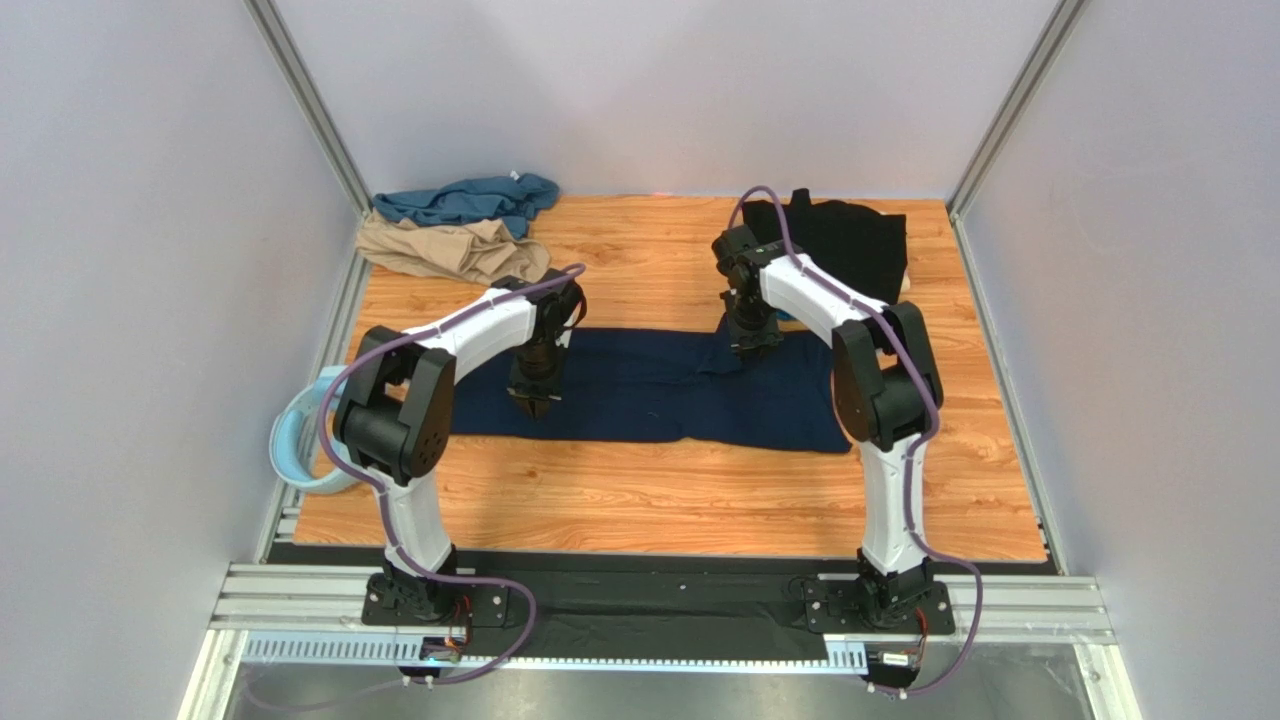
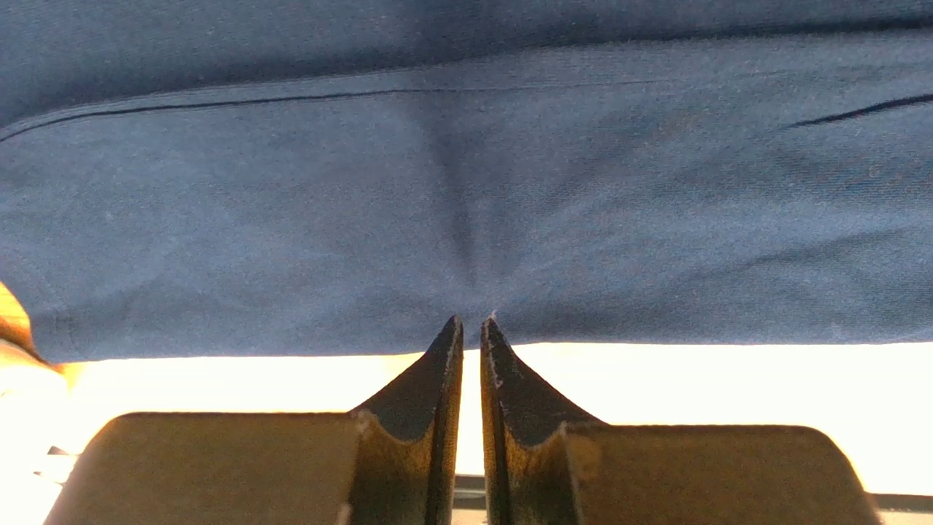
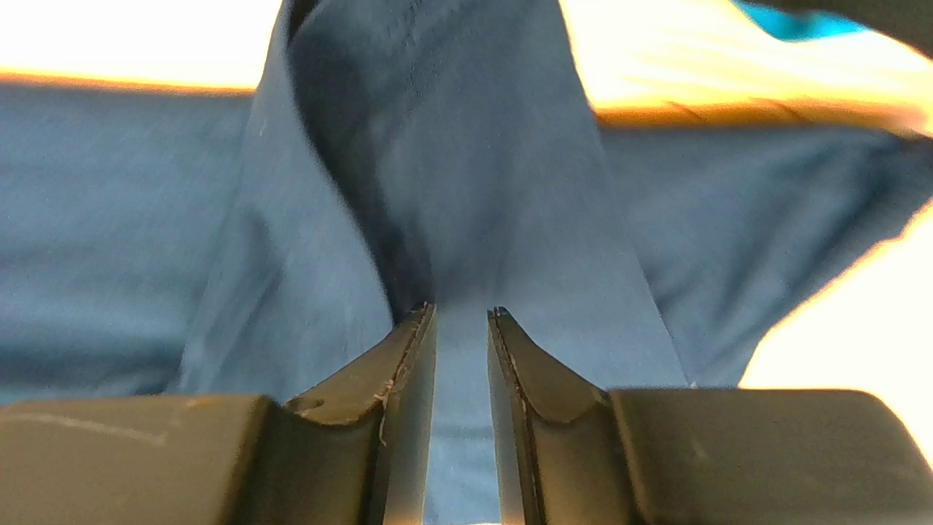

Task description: Fold and stack the t-shirts

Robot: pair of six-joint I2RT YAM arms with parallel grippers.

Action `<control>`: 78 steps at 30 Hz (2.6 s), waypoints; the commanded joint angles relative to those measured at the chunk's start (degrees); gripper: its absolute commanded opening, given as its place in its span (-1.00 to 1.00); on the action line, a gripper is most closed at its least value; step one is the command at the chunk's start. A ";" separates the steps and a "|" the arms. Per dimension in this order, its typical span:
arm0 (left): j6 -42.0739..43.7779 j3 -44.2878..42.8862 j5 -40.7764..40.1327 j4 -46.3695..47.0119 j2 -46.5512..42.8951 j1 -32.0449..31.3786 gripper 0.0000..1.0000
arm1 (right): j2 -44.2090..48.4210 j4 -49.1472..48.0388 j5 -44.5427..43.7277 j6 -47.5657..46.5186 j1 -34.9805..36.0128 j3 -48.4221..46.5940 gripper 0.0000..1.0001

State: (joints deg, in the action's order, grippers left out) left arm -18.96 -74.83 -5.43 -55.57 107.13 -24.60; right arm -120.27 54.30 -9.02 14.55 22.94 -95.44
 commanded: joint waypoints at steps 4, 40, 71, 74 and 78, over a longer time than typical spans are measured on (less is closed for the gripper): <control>0.50 -0.06 -1.95 -1.21 -3.95 0.08 -0.66 | -3.31 -2.44 4.44 0.75 0.18 -3.62 -0.45; 0.50 1.00 1.48 1.52 -3.68 0.08 -0.62 | 5.12 3.17 14.38 -0.39 0.18 -7.57 -0.38; 0.15 1.88 1.30 -3.32 -7.11 0.08 -0.63 | 1.53 -0.25 16.75 1.45 0.35 -0.80 -0.40; 0.15 1.88 1.21 -3.49 -7.20 0.08 -0.64 | 0.30 -1.30 17.80 1.54 0.79 -2.99 -0.39; -0.11 1.97 1.30 -3.49 -7.38 0.08 -0.64 | -4.08 -1.48 19.38 1.54 1.06 -6.86 -0.40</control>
State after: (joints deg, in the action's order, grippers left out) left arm -18.94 -73.03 -3.53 -58.26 102.32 -24.60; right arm -120.40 55.09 7.51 15.62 23.38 -98.17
